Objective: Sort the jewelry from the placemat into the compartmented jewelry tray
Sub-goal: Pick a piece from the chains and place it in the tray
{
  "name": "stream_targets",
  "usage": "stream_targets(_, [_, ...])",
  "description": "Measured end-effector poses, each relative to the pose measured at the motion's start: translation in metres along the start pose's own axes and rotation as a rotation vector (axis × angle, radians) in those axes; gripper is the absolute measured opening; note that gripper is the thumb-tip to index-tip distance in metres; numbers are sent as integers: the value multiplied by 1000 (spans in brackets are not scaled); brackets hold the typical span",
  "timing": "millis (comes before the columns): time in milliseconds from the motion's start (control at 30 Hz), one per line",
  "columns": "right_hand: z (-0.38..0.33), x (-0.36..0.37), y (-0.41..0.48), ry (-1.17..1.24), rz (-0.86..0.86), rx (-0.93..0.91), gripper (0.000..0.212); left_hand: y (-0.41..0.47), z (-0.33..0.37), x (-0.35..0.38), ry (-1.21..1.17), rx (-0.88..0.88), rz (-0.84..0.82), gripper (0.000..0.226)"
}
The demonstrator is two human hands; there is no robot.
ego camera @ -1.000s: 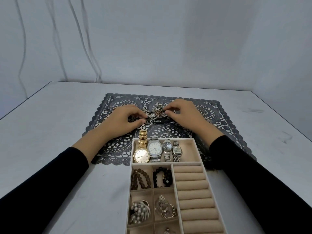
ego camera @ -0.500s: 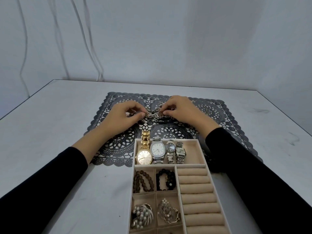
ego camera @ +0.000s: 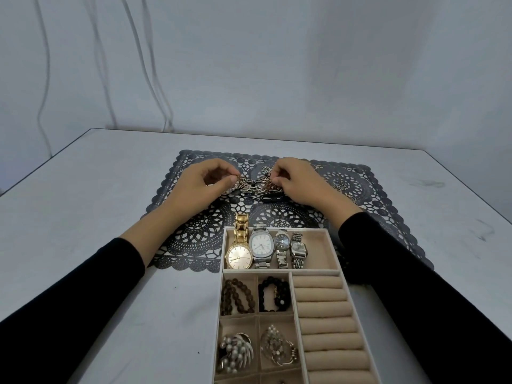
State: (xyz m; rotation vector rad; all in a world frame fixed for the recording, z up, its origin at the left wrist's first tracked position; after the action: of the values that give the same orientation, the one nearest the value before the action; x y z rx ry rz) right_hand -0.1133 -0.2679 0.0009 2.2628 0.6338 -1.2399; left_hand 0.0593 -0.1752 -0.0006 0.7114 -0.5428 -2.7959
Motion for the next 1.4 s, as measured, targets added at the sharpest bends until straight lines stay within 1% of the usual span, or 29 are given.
stream_targets(167, [2,-9,-1,95,63,3,7,-1,1,-1,-32,-10,13,10])
stream_targets(300, [4,-17,-1,223,116,39,5,-1,2,-2,-64,-17,29,8])
stream_targets(400, [6,-23,-2,337,148,67,11,-1,2,-5,-88,-22,52,8])
stream_targets(467, [8,-27,-4,403,159,85,13,-1,3,-7,-114,-20,71,8])
stream_targets(700, [11,-38,-7,641,176,97,6,-1,3,-10,-173,-26,112,9])
stream_targets(867, [5,-46,-15,785,206,87,10,-1,7,-9,-179,-18,120,9])
stream_targets(1167, [-19,-59,-30,914,235,39,9,-9,19,-14,-232,-18,161,10])
stream_targets(1400, [-40,-73,-49,1043,286,41,9,-23,35,-19,-268,-15,187,12])
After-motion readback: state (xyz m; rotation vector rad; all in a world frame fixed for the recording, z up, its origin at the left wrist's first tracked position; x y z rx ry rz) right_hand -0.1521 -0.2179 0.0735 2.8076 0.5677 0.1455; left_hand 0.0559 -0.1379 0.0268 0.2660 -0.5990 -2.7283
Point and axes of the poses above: each hand's wrist, its own y-axis towards the middle knuckle, its own x-axis out of the palm, z = x × y, the point moved 7 cm from there along y, towards the middle knuckle, and after that the axes turned 4 degrees about -y, right-handed, at the moved point
